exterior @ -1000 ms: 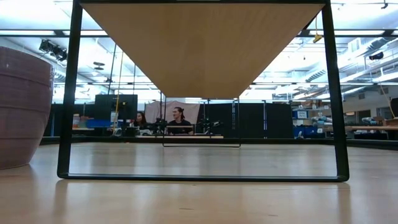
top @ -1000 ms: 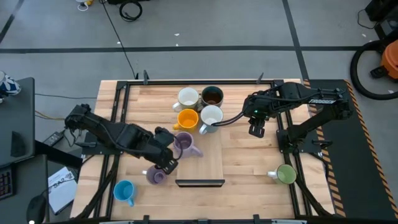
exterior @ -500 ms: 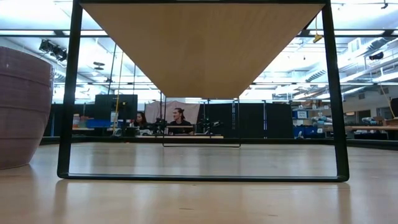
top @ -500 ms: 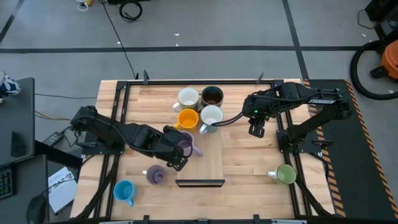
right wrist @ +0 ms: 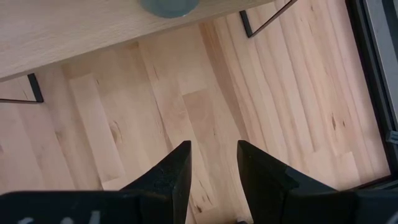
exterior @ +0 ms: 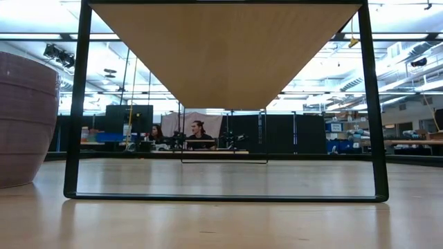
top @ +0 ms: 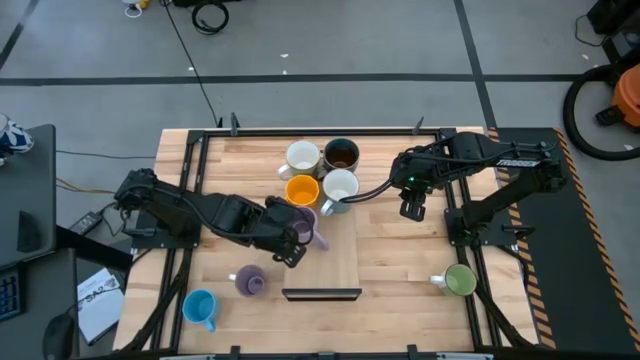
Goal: Place coffee mugs
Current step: Put the top purple mug on the shelf, then put the light green mug on the shelf
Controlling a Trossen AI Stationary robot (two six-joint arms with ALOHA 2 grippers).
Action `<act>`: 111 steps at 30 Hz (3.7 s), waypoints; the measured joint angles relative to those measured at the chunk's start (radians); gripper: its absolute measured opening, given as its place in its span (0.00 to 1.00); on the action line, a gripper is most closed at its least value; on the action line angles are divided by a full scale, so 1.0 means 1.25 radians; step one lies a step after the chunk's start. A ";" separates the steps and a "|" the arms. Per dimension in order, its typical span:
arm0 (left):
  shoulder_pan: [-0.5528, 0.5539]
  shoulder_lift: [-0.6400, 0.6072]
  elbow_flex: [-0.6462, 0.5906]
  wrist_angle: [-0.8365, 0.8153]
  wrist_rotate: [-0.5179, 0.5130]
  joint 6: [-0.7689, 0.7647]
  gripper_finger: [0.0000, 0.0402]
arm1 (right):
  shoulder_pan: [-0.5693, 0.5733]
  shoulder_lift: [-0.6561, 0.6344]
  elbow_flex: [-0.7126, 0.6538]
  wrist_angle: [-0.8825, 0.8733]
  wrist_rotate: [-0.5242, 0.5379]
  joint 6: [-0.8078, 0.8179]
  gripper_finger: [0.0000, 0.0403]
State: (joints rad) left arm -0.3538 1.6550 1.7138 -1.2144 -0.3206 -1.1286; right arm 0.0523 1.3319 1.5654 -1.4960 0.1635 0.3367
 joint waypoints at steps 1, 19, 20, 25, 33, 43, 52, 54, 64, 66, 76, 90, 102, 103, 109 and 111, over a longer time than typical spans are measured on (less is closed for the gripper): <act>-0.001 0.000 0.000 -0.001 0.000 0.001 0.42 | 0.000 0.000 0.000 0.000 0.000 0.000 0.33; -0.044 -0.011 0.000 -0.260 0.063 0.261 0.42 | 0.086 0.000 0.000 -0.014 -0.126 0.201 0.33; -0.038 -0.012 -0.001 -0.265 0.062 0.287 0.42 | 0.104 0.000 0.000 -0.021 -0.126 0.220 0.33; -0.005 -0.074 -0.108 -0.246 0.088 0.372 0.41 | 0.199 0.000 0.000 -0.062 -0.103 0.317 0.33; 0.036 -0.312 -0.419 -0.080 0.105 0.343 0.41 | 0.362 -0.057 -0.025 -0.059 -0.039 0.609 0.33; 0.039 -0.490 -0.625 0.130 0.103 0.284 0.41 | 0.571 -0.152 -0.212 -0.057 -0.135 1.119 0.33; 0.039 -0.497 -0.645 0.177 0.102 0.297 0.41 | 0.666 -0.152 -0.318 -0.060 -0.203 1.181 0.33; 0.039 -0.497 -0.645 0.179 0.102 0.305 0.41 | 0.691 -0.152 -0.348 -0.056 -0.216 1.213 0.33; 0.039 -0.497 -0.645 0.180 0.102 0.305 0.41 | 0.778 -0.153 -0.445 0.040 -0.273 1.307 0.33; 0.039 -0.497 -0.645 0.181 0.102 0.305 0.41 | 0.790 -0.153 -0.464 0.059 -0.273 1.309 0.33; 0.039 -0.497 -0.645 0.206 0.102 0.305 0.41 | 0.801 -0.153 -0.546 0.115 -0.294 1.309 0.33; 0.039 -0.497 -0.645 0.211 0.102 0.307 0.41 | 0.801 -0.153 -0.634 0.243 -0.316 1.307 0.33; 0.039 -0.497 -0.645 0.211 0.102 0.307 0.41 | 0.795 -0.152 -0.669 0.304 -0.317 1.307 0.25; 0.039 -0.497 -0.645 0.211 0.102 0.307 0.41 | 0.794 -0.152 -0.669 0.304 -0.317 1.306 0.22; 0.039 -0.497 -0.645 0.211 0.102 0.307 0.41 | 0.777 -0.153 -0.669 0.309 -0.299 1.285 0.06; 0.039 -0.497 -0.645 0.211 0.102 0.307 0.41 | 0.762 -0.153 -0.669 0.318 -0.292 1.256 0.06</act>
State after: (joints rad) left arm -0.3052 1.0336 0.9070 -0.9501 -0.1936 -0.7450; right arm 1.0044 1.1408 0.7292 -1.0988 -0.2019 1.9070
